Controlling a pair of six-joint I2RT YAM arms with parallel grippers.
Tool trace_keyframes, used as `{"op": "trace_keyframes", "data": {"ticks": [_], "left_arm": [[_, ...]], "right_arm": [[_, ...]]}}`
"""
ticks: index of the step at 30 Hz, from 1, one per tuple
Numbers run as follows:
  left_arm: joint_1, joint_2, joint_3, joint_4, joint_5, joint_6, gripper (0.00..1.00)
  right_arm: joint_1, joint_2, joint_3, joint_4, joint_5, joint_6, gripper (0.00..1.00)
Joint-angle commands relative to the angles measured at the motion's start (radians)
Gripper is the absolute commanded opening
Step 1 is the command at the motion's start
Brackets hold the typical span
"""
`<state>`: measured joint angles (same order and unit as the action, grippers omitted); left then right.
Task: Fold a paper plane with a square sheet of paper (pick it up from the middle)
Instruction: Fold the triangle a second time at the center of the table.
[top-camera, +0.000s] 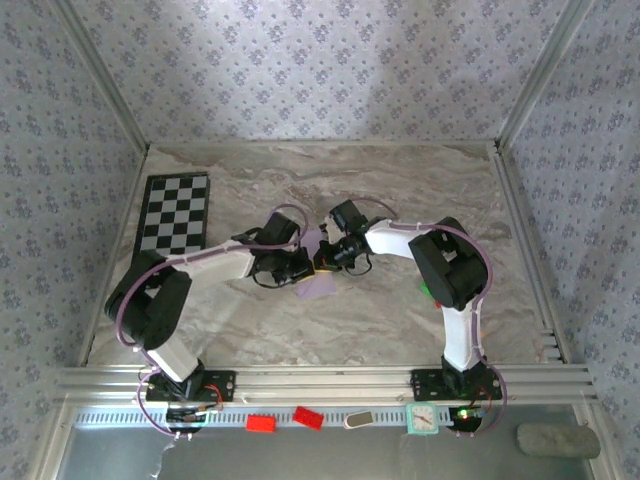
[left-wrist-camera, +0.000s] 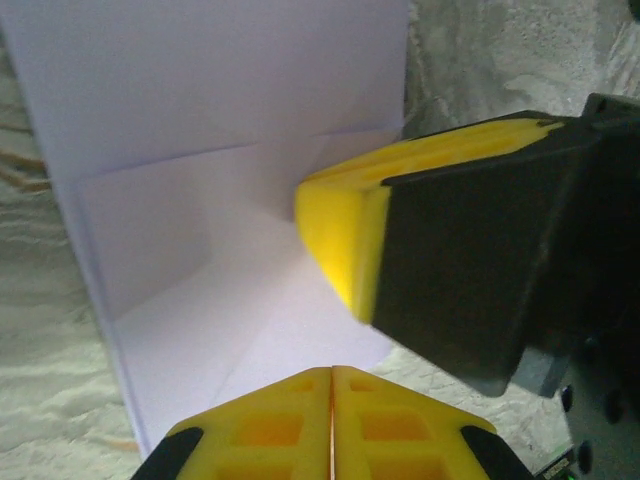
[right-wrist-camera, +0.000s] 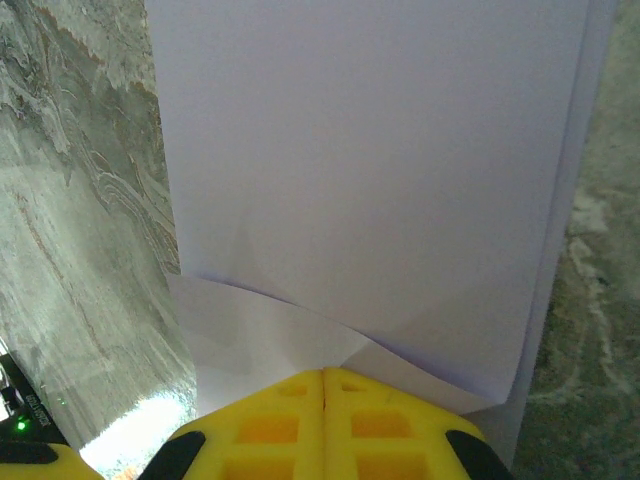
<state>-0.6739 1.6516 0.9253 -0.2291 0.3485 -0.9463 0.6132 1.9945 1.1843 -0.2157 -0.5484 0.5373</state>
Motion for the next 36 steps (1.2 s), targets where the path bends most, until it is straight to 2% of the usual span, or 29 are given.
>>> {"op": "trace_keyframes", "data": {"ticks": [1,6,14,24,30,33,36], "left_arm": [[0.007,0.058,0.024,-0.005,0.032,0.032,0.05],[0.008,0.094,0.024,0.006,0.032,0.023,0.01],[0.005,0.104,-0.059,-0.028,0.023,0.017,0.0],[-0.005,-0.035,-0.247,-0.079,0.061,-0.009,0.01],[-0.003,-0.116,-0.247,-0.171,0.039,0.013,0.02],[0.015,-0.155,-0.177,-0.18,0.028,0.017,0.06],[0.035,-0.19,-0.104,-0.149,0.013,0.01,0.16]], "right_arm": [[-0.002,0.055,0.0,-0.076,0.054,-0.007,0.0],[-0.001,0.055,0.0,-0.075,0.056,-0.001,0.0],[-0.004,0.071,-0.001,-0.105,0.087,0.006,0.0],[-0.028,0.101,-0.001,-0.104,0.09,-0.013,0.0],[-0.027,0.098,0.0,-0.087,0.066,-0.008,0.0],[-0.024,0.072,0.0,-0.071,0.032,0.002,0.0],[-0.017,0.018,0.048,-0.049,-0.023,0.024,0.02]]}}
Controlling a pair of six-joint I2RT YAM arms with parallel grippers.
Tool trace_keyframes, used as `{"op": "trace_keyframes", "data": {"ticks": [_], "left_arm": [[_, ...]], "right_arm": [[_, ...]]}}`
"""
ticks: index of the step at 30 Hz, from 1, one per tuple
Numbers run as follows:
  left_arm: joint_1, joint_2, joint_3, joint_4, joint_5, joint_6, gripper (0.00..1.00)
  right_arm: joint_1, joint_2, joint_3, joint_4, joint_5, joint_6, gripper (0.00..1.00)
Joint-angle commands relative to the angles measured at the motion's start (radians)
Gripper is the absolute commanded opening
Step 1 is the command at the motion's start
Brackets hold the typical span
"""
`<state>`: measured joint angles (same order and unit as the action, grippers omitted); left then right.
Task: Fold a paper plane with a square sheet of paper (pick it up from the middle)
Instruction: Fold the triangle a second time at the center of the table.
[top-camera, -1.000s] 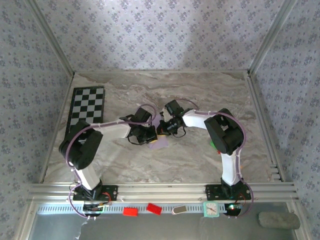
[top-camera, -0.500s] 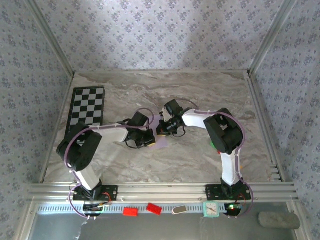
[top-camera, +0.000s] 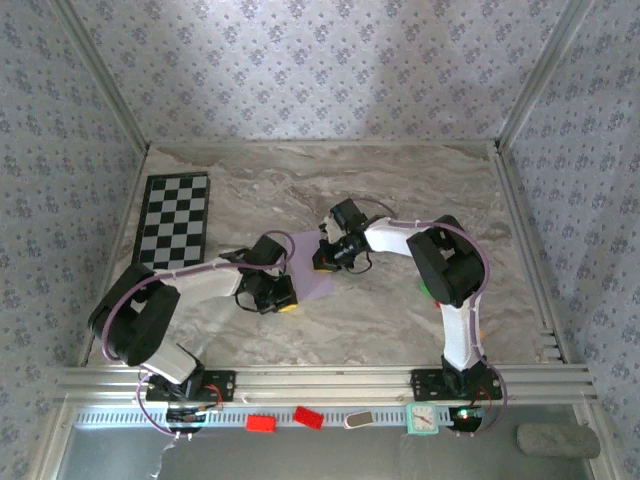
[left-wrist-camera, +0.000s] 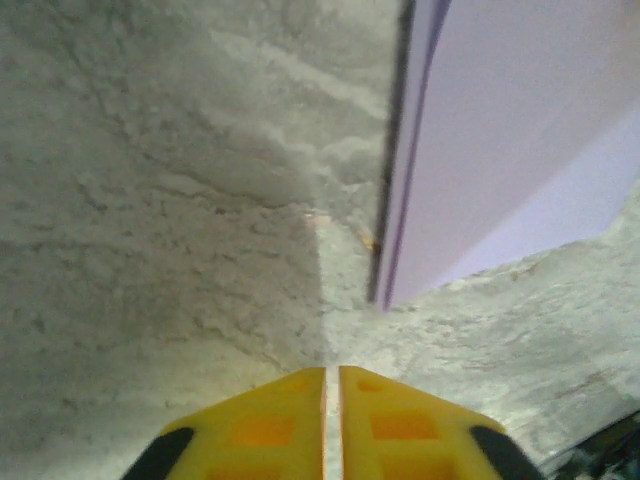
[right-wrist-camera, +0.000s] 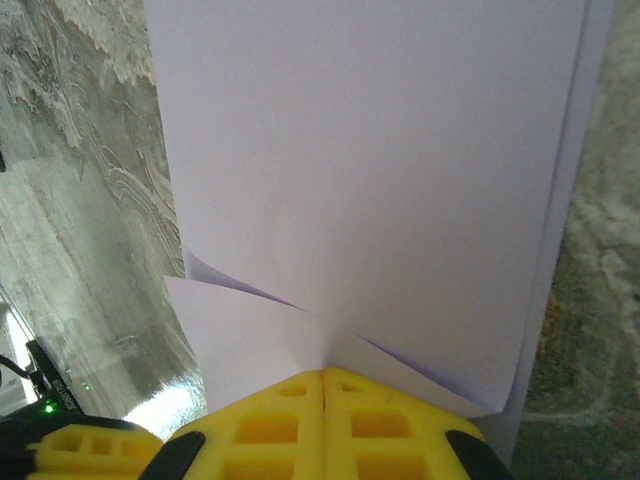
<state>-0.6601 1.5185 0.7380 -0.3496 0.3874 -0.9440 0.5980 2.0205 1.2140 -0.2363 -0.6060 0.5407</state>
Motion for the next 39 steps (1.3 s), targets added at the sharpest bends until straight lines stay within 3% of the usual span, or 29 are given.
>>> {"op": "trace_keyframes", "data": {"ticks": [1,7,18,39], "left_arm": [[0.029,-0.059,0.103,-0.027,-0.036,0.008,0.17],[0.069,-0.004,0.158,0.054,-0.061,-0.024,0.19],[0.077,0.165,0.241,0.16,-0.063,-0.043,0.14],[0.114,0.236,0.119,0.277,-0.107,-0.156,0.22]], "right_arm": [[0.0,-0.028,0.026,-0.024,0.027,0.027,0.03],[-0.008,-0.129,0.027,-0.021,0.056,0.112,0.14],[-0.049,-0.218,-0.122,0.018,0.144,0.286,0.35],[-0.001,-0.161,-0.126,0.064,0.13,0.401,0.43]]}}
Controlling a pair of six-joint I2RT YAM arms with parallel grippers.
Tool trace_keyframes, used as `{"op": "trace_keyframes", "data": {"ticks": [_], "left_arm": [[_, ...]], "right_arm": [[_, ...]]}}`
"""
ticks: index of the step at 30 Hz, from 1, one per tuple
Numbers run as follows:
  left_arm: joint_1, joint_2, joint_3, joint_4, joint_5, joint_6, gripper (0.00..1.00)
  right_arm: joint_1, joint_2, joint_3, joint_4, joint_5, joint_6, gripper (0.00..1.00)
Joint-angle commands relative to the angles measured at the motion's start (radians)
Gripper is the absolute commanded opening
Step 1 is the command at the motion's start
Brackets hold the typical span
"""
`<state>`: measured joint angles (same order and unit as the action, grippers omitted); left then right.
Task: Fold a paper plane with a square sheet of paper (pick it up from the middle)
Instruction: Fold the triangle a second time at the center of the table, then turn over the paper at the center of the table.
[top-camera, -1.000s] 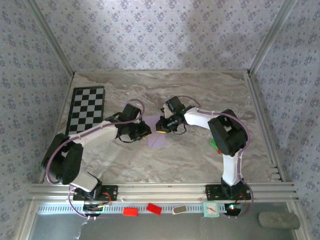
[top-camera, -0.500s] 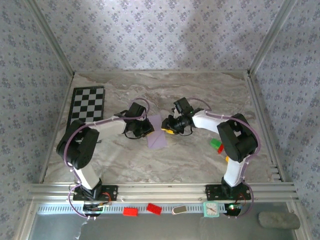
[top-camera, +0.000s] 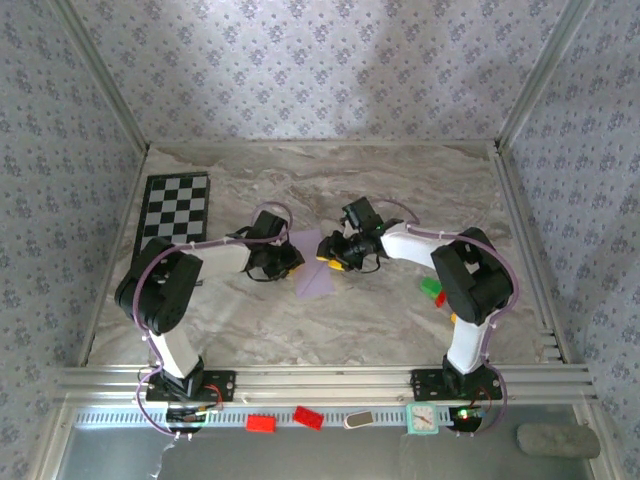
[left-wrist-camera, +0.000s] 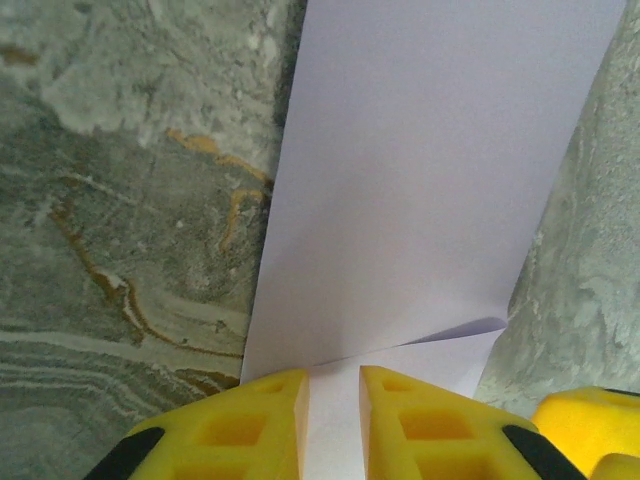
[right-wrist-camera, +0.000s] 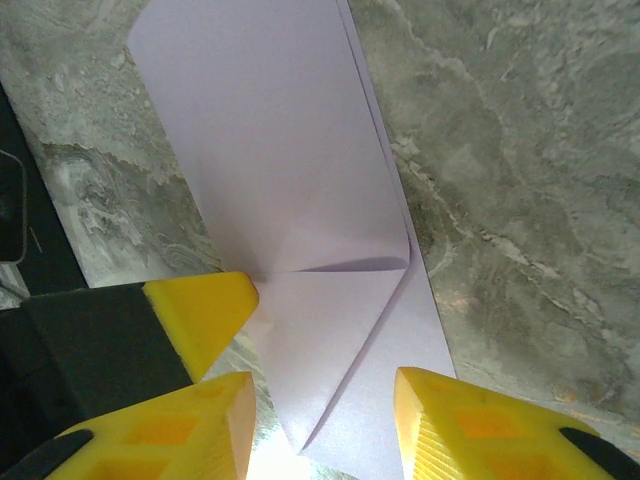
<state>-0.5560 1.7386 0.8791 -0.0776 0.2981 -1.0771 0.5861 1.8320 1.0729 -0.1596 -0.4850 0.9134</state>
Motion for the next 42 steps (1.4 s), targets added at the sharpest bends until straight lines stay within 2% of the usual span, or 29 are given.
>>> {"op": "trace_keyframes", "data": {"ticks": [1,20,42], "left_arm": [[0.01,0.016,-0.027,0.007,-0.018,-0.027,0.22],[0.012,0.013,-0.062,0.041,0.013,-0.091,0.21],[0.018,0.009,-0.081,0.052,0.015,-0.1,0.19]], "right_arm": [[0.013,0.031,0.018,-0.015,0.009,0.03,0.43],[0.046,0.087,0.044,-0.011,0.014,0.058,0.41],[0.051,0.086,0.024,0.082,-0.024,0.074,0.3]]}}
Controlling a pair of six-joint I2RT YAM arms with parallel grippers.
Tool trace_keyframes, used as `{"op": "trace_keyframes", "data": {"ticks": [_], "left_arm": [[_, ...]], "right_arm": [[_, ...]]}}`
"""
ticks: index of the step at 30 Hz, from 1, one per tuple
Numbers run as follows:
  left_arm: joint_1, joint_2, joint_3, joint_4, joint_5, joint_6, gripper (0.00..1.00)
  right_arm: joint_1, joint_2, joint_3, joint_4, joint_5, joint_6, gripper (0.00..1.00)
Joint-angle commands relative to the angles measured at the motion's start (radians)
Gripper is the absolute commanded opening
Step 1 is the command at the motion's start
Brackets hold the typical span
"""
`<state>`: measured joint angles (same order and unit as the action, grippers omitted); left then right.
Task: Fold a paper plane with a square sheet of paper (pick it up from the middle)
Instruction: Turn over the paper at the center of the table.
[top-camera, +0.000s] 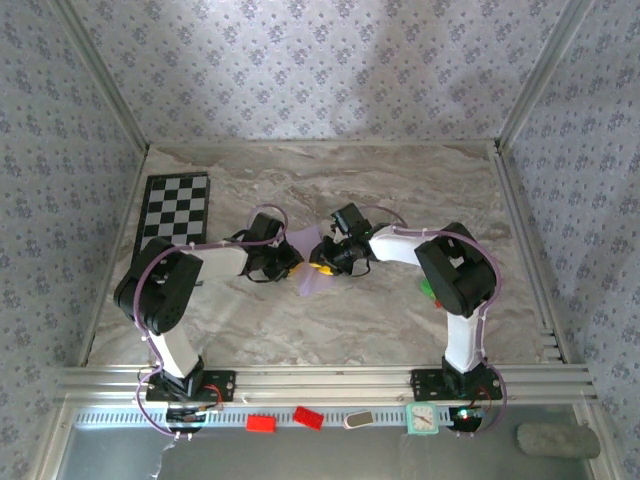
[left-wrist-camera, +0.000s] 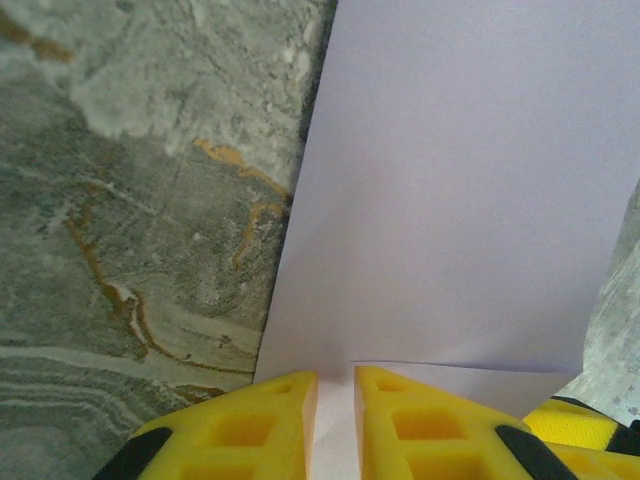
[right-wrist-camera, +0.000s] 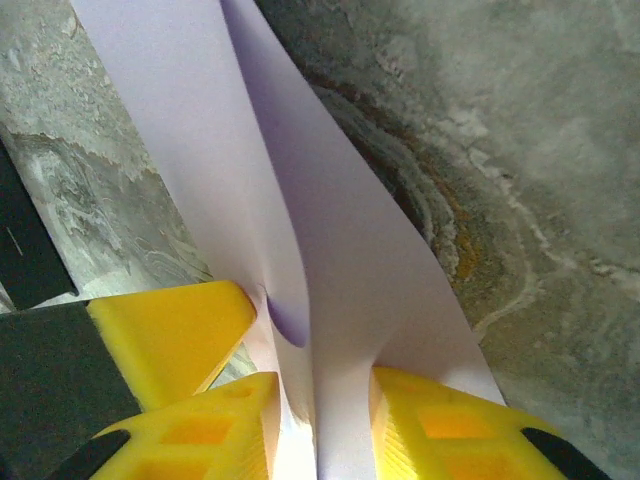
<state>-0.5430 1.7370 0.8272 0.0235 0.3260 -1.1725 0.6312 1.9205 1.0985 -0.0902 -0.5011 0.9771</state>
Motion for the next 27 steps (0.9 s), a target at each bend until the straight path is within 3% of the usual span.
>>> {"op": "trace_keyframes", "data": {"ticks": [1,18,27], "left_arm": [[0.007,0.01,-0.029,-0.05,-0.013,-0.005,0.19],[0.007,0.009,-0.024,-0.054,-0.007,0.002,0.19],[0.063,-0.103,-0.007,-0.048,0.021,0.042,0.24]], "right_arm": [[0.005,-0.007,-0.006,0.013,0.0,0.01,0.29],[0.001,-0.016,-0.014,0.027,0.0,-0.004,0.18],[-0.007,-0.044,-0.023,0.06,0.011,-0.049,0.02]]}}
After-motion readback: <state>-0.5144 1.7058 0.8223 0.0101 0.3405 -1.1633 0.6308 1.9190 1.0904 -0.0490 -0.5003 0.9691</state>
